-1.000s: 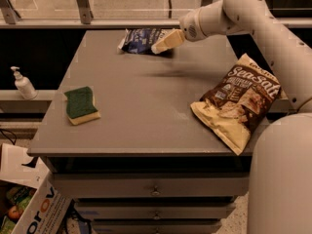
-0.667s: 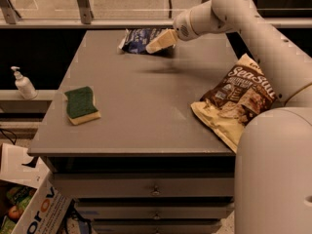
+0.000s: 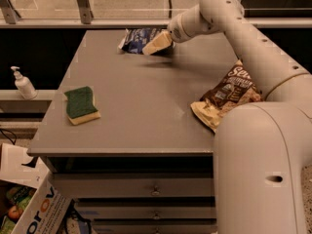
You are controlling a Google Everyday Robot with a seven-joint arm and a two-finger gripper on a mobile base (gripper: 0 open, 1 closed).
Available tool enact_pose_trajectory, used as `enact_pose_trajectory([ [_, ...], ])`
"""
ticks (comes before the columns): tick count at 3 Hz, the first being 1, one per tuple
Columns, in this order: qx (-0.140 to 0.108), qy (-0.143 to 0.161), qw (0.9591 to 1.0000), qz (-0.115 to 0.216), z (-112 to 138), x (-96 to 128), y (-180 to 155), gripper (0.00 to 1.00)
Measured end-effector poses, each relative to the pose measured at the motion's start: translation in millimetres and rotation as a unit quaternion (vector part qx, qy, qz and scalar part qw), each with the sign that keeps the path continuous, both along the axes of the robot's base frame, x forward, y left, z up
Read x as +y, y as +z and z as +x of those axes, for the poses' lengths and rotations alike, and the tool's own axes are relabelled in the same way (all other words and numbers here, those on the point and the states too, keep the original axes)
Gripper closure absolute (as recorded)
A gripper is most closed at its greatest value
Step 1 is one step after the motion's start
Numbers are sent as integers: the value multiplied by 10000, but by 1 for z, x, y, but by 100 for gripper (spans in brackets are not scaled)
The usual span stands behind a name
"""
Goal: Move blue chip bag near sponge
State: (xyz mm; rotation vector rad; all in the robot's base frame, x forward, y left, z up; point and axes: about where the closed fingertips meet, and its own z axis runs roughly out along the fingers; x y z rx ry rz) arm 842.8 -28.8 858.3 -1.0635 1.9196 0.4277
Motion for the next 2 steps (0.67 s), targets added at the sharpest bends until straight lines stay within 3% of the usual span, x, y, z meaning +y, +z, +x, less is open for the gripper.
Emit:
enact_pose_trajectory([
  [2, 81, -122, 9998, -116, 9, -20, -17, 41],
])
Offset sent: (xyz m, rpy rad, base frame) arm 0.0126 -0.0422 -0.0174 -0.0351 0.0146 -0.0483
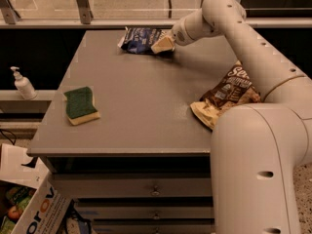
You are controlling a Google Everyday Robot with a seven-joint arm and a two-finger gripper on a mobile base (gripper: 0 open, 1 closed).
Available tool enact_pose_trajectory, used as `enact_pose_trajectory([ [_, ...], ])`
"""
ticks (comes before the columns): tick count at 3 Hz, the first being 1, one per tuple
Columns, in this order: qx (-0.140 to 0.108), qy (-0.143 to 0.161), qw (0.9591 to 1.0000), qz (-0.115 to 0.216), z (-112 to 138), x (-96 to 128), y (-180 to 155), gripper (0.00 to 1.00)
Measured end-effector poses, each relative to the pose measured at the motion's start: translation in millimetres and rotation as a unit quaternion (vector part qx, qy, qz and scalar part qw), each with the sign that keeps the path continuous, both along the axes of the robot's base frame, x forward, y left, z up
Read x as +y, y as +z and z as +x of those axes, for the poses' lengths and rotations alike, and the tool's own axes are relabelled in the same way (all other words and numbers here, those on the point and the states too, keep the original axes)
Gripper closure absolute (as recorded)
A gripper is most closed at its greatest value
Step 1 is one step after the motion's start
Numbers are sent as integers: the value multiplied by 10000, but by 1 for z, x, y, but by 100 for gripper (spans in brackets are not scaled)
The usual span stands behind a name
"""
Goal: Move blue chip bag near sponge
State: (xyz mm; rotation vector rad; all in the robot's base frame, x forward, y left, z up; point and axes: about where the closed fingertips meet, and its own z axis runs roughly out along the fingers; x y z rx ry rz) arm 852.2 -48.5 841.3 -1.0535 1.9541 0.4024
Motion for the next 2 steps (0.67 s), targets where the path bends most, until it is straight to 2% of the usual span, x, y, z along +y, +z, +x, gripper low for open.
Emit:
enact_pose_trajectory([
  [1, -5, -71, 10000, -24, 0, -16, -2, 65],
  [2, -50, -12, 10000, -8, -6, -25, 6, 88],
])
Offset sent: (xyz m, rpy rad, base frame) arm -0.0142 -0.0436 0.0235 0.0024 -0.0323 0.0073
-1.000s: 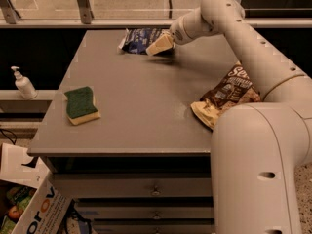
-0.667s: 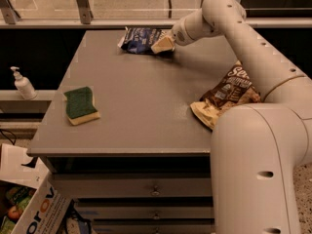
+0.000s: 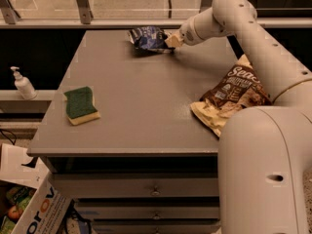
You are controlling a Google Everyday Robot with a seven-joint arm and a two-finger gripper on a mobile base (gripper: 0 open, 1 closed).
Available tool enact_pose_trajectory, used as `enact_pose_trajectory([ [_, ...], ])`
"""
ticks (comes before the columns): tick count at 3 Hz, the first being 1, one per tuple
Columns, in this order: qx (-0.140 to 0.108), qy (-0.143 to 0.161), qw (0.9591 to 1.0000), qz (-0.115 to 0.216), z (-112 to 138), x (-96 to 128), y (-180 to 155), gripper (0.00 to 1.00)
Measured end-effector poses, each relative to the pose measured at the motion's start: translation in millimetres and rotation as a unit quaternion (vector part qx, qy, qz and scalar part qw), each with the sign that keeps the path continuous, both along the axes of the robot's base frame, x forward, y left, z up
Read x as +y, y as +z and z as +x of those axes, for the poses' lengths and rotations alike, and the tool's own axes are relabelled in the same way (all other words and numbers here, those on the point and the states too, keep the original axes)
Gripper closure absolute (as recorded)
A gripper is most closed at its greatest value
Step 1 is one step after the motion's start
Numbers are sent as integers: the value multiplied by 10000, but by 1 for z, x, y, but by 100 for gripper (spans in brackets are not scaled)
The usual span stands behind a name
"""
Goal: Move blue chip bag near sponge
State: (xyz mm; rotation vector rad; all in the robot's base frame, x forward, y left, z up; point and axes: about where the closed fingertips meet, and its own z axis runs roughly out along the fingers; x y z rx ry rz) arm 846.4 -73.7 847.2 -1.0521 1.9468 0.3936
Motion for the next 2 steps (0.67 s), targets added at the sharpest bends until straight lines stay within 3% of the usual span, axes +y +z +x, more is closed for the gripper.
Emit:
enact_pose_trajectory([
  [1, -87, 221, 9997, 116, -15, 5, 16, 100],
  [2, -312, 538, 9975, 326, -40, 25, 46, 100],
])
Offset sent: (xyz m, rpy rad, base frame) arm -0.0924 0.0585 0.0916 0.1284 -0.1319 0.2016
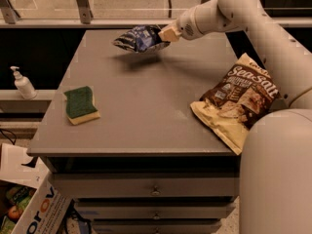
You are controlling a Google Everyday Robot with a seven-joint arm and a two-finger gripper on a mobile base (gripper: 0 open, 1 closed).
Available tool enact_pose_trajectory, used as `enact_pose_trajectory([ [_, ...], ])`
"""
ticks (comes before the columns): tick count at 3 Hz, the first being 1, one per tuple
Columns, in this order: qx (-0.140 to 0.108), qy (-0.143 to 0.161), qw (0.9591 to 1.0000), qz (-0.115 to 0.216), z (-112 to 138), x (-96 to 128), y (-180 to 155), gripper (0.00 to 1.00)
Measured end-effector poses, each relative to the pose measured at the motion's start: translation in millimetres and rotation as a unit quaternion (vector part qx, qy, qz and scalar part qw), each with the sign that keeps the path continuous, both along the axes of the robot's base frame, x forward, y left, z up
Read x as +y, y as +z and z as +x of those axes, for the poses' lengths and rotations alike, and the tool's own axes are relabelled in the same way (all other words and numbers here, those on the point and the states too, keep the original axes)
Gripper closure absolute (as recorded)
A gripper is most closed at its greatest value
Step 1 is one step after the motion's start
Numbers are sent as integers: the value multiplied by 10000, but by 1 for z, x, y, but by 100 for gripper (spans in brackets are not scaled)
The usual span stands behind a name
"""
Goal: Move blue chip bag near sponge
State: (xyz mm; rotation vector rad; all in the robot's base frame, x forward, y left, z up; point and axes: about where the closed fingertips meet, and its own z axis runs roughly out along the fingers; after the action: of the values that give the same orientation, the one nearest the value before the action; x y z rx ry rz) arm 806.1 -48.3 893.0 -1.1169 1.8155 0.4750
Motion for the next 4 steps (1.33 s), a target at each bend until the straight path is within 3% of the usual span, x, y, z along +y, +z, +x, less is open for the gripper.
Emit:
enact_pose_trajectory([
  [1, -247, 512, 9983, 119, -41, 45, 31, 100],
  [2, -620, 975, 9933, -51, -79, 89, 45, 100],
  [4, -1112, 1536, 9791, -736, -114, 123, 15, 100],
])
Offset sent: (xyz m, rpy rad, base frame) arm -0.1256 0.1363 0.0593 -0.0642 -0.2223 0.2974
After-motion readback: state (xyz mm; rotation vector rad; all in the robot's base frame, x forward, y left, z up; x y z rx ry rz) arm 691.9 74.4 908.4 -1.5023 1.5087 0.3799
